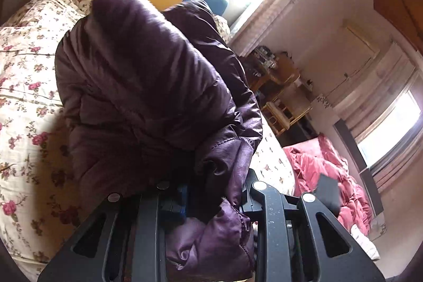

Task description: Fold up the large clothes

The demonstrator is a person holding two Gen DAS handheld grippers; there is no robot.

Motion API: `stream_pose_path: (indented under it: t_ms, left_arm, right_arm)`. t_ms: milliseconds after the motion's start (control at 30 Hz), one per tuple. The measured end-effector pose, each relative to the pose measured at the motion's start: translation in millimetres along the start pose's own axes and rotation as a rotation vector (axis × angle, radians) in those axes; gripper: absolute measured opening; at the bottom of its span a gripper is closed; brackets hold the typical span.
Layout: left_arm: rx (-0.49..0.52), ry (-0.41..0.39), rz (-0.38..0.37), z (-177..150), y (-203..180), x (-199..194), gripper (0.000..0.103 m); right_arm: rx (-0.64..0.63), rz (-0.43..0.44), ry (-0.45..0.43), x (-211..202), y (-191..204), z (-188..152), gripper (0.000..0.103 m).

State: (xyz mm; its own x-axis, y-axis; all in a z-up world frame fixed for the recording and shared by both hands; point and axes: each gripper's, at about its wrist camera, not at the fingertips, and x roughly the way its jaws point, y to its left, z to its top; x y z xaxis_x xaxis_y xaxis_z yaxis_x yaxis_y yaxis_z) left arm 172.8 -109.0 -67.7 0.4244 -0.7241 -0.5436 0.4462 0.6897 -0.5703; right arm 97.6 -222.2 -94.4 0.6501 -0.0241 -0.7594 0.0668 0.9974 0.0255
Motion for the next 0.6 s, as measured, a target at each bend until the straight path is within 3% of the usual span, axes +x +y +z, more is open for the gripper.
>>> stream_pose_path:
  t_ms: [300, 600]
  left_arm:
    - [0.036, 0.071, 0.029, -6.2, -15.5, 43.5, 0.026]
    - [0.053, 0.135, 0.051, -9.9, -26.6, 84.2, 0.026]
  right_arm:
    - [0.065, -0.145, 0.047, -8.4, -42.1, -1.3, 0.034]
    - [0.067, -0.198, 0.093, -10.8, -67.1, -7.0, 0.038]
